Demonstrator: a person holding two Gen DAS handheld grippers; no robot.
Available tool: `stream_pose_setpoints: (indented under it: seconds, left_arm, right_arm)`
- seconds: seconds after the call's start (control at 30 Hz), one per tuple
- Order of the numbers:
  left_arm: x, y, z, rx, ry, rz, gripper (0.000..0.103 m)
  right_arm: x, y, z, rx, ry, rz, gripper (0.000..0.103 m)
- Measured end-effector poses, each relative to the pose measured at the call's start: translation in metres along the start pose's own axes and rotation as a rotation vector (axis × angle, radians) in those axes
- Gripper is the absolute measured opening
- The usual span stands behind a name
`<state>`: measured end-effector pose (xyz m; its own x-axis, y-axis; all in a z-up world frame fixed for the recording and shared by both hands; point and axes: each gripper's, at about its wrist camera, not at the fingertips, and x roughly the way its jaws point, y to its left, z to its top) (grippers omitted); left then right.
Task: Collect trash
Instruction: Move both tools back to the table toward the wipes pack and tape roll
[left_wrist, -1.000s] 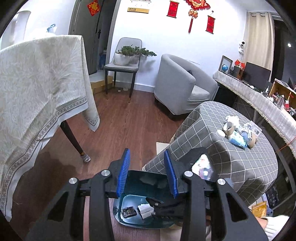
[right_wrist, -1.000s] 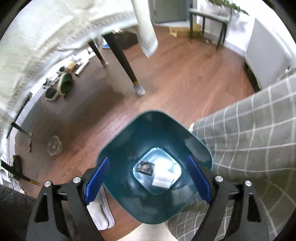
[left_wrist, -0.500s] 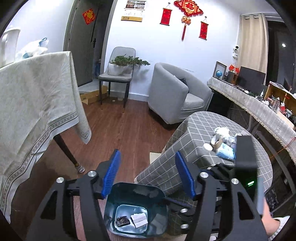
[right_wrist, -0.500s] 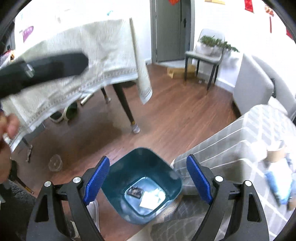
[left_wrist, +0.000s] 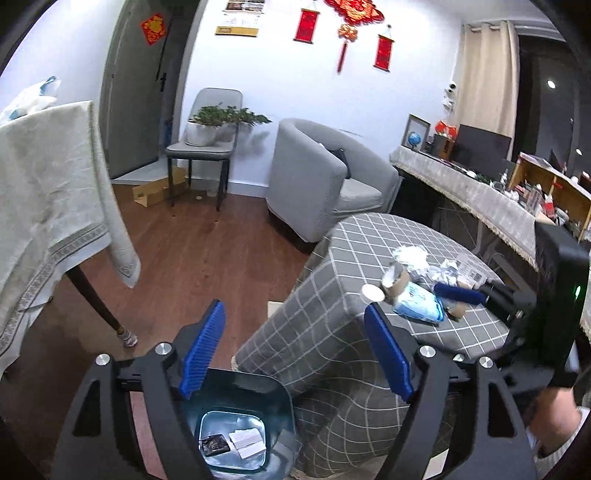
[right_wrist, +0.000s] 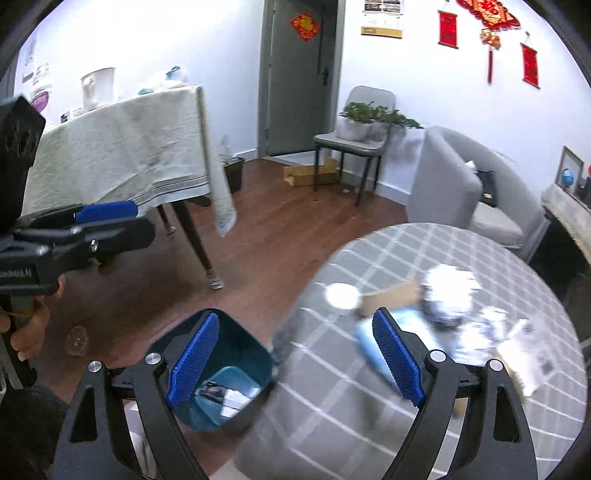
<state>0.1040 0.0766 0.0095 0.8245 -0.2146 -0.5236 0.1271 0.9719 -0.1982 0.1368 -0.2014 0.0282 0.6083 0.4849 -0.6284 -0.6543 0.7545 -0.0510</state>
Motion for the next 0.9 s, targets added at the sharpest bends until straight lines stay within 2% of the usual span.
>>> stream_pose_setpoints:
  seconds: [0.1,0.3,0.5,0.67,0.8,0.9]
  left_arm:
    - [0.010,-0.012,-0.002,0.019,0.015,-0.022,0.081]
    - [0.027,-0.043,-0.006,0.084,0.050,-0.086,0.084]
    - [0.049,-0.072,-0.008,0.138,0.074,-0.135,0.086]
    - [0.071,-0.090,-0.016,0.183,0.112,-0.178,0.086]
    - [0.087,-0.100,-0.016,0.164,0.144,-0.245,0.086]
    - [0.099,-0.110,-0.017,0.186,0.158,-0.252,0.086]
  right_arm:
    - [-0.012,-0.024,-0.004,0.001,-0.014,-0.017,0.090]
    - [-0.030,-0.074,-0.019,0.054,-0.029,-0.027,0.091]
    - [-0.034,-0.105,-0.033,0.039,-0.002,-0.015,0.092]
    - [-0.032,-0.116,-0.040,0.011,0.034,0.018,0.094]
    - [-0.028,-0.123,-0.043,-0.022,0.064,0.032,0.095]
    - [-0.025,-0.126,-0.047,-0.047,0.092,0.039,0.097]
